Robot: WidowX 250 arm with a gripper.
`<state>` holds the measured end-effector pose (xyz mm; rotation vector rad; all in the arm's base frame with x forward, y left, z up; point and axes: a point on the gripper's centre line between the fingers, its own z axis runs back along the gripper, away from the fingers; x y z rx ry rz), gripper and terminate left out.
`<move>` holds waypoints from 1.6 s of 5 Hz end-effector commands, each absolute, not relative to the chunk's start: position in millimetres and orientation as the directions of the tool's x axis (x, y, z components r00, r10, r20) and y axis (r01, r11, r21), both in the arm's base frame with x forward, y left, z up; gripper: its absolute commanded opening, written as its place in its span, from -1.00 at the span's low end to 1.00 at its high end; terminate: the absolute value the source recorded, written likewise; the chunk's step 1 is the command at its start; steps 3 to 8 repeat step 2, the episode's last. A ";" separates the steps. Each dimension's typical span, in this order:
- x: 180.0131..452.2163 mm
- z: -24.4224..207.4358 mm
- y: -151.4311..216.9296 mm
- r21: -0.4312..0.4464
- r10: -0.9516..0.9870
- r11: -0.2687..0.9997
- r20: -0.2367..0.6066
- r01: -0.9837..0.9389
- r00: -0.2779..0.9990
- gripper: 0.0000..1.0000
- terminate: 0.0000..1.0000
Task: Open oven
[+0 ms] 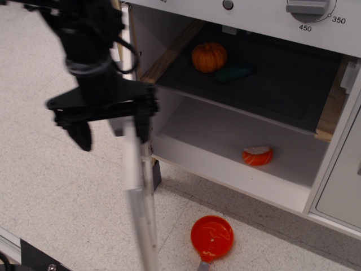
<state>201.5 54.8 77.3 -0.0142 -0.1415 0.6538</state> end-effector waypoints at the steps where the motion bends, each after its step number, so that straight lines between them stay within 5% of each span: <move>1: 198.2 109.8 124.4 -0.011 0.461 0.886 0.100 -0.463 0.882 1.00 -1.00; 2: 203.5 113.7 126.3 0.022 0.398 0.915 0.092 -0.402 0.913 1.00 1.00; 8: 203.5 113.7 126.3 0.022 0.398 0.915 0.092 -0.402 0.913 1.00 1.00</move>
